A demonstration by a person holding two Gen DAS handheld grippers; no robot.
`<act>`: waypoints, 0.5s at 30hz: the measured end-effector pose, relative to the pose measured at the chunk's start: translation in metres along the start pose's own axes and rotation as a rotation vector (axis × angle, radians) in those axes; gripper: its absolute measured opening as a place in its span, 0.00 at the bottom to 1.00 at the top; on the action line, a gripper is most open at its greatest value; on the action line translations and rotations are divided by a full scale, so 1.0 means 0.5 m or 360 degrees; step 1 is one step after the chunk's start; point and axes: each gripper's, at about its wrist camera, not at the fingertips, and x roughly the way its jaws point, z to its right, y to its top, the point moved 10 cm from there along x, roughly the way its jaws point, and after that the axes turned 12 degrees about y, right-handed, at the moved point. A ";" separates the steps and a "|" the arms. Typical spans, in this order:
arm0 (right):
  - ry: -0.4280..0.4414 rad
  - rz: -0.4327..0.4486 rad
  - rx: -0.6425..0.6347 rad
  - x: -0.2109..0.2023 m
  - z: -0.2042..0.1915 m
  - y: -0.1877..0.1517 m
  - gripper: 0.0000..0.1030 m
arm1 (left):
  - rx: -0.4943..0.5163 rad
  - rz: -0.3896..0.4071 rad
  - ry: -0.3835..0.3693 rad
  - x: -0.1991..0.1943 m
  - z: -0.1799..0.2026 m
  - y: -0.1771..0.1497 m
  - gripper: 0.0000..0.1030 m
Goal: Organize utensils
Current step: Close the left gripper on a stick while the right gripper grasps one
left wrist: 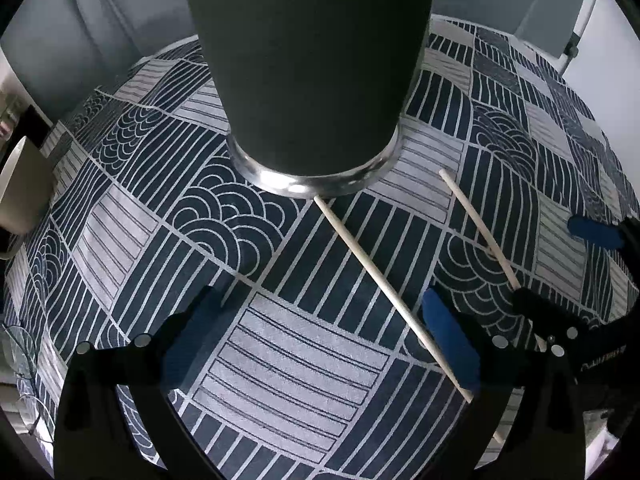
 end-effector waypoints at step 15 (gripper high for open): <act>-0.0018 -0.0091 0.0156 -0.042 0.086 0.000 0.04 | -0.0113 -0.0144 -0.0178 -0.032 -0.117 -0.058 0.05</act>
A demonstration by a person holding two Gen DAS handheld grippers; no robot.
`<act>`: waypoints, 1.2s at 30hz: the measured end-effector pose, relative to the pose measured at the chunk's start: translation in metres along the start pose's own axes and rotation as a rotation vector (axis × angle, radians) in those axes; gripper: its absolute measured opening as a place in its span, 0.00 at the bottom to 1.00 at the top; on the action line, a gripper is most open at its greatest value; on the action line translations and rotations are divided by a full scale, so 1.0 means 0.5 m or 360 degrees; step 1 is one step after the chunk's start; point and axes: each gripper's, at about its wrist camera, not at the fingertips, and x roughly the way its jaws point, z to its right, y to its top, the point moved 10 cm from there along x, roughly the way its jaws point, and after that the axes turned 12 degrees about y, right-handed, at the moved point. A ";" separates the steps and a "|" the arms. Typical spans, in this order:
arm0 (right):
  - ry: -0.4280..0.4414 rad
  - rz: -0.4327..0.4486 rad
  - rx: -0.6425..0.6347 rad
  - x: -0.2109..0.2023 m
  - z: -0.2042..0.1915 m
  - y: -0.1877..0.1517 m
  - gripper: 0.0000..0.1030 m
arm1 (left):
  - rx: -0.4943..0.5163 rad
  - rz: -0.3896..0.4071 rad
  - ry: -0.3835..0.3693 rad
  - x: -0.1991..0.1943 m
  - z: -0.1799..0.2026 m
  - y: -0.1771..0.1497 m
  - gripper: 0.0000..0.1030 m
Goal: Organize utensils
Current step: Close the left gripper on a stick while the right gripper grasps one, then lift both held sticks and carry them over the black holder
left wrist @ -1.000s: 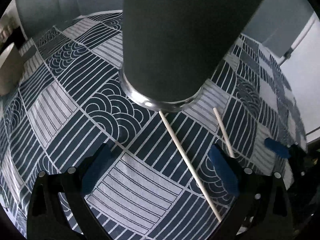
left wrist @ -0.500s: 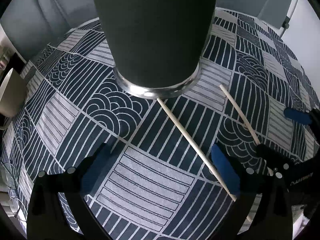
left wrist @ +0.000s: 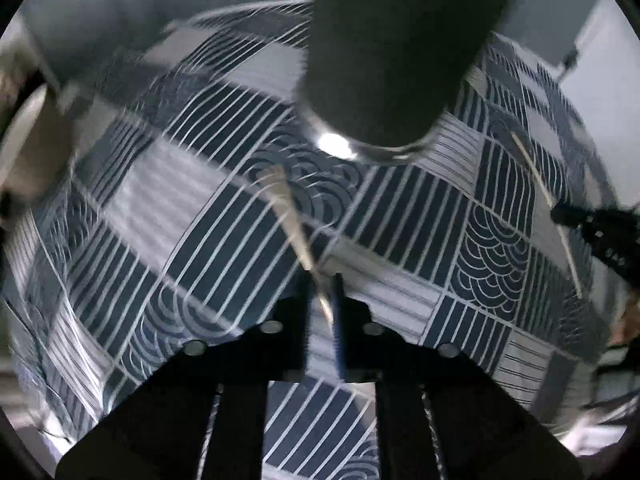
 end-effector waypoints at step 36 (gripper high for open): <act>0.0440 0.0685 0.0063 -0.318 -0.040 0.359 0.04 | -0.0247 0.0509 0.0227 -0.308 -0.205 0.319 0.05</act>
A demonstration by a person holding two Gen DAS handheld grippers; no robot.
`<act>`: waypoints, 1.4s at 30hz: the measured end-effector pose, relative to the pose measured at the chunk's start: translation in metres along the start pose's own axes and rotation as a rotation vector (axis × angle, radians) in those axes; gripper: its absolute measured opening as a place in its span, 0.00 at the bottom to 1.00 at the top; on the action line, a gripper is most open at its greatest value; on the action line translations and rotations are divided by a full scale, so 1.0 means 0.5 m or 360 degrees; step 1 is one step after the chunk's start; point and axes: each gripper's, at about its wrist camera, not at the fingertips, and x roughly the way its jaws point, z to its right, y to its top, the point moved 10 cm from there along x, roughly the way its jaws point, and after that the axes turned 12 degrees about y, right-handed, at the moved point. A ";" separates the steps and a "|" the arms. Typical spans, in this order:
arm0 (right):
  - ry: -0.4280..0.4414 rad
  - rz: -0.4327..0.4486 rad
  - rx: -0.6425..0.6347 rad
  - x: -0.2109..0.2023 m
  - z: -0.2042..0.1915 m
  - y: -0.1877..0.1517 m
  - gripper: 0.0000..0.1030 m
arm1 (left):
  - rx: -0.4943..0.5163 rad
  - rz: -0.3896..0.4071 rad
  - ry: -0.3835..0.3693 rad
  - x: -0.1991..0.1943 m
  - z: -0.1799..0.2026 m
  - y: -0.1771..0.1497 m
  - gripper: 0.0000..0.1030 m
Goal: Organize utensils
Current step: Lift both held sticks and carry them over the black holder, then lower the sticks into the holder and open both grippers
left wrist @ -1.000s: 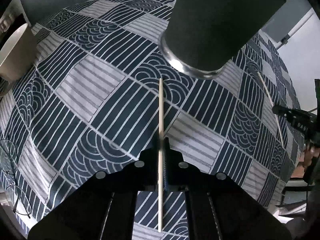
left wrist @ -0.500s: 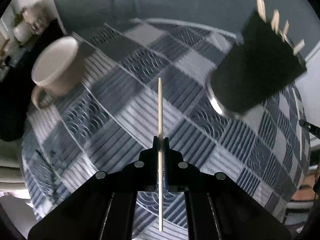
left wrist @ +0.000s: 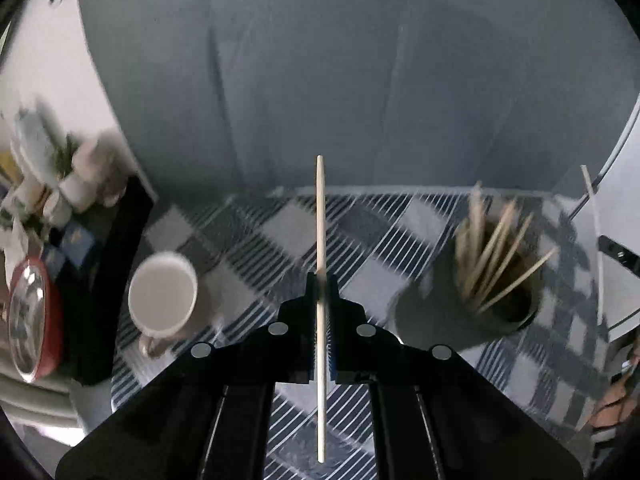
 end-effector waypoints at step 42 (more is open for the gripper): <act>0.0402 0.0344 -0.0172 0.161 -0.177 -0.007 0.08 | -0.0204 0.0564 -0.0520 -0.018 0.201 0.056 0.05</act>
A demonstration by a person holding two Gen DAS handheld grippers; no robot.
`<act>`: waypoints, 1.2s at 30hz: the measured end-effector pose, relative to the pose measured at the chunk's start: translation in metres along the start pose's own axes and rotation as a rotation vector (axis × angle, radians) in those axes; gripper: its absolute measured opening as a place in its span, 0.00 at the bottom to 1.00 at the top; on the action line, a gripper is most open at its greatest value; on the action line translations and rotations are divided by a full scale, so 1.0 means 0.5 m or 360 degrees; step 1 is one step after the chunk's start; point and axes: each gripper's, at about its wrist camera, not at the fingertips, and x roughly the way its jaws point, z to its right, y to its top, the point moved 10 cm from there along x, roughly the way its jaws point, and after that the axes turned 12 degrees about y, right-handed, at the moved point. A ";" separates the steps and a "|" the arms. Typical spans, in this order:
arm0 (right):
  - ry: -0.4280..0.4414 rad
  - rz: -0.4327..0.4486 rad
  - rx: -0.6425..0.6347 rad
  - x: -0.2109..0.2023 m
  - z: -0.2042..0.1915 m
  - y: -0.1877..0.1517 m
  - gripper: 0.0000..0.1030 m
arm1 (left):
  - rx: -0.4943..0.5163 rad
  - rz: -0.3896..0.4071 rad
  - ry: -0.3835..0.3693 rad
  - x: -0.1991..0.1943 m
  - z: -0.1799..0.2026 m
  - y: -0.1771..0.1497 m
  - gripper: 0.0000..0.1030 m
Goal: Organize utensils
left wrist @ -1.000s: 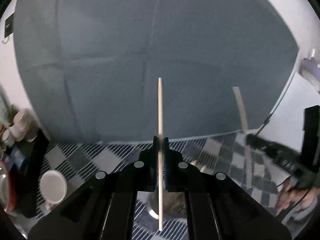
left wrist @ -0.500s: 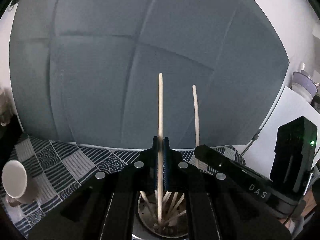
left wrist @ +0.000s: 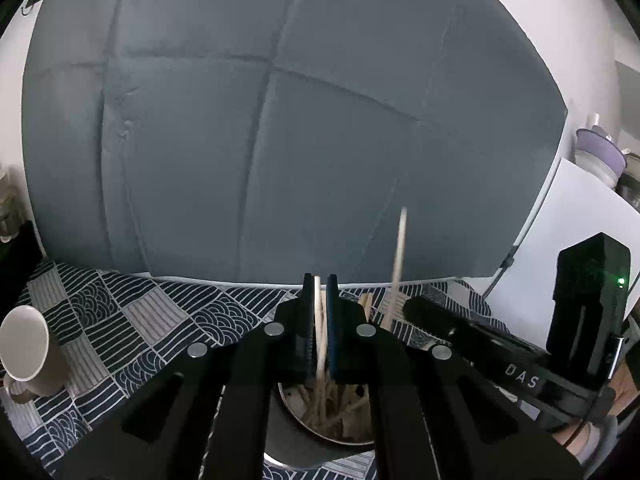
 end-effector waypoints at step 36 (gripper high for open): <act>-0.0492 -0.0216 -0.0219 -0.144 -0.055 -0.047 0.92 | 0.0204 0.0005 0.0493 -0.151 -0.129 -0.067 0.94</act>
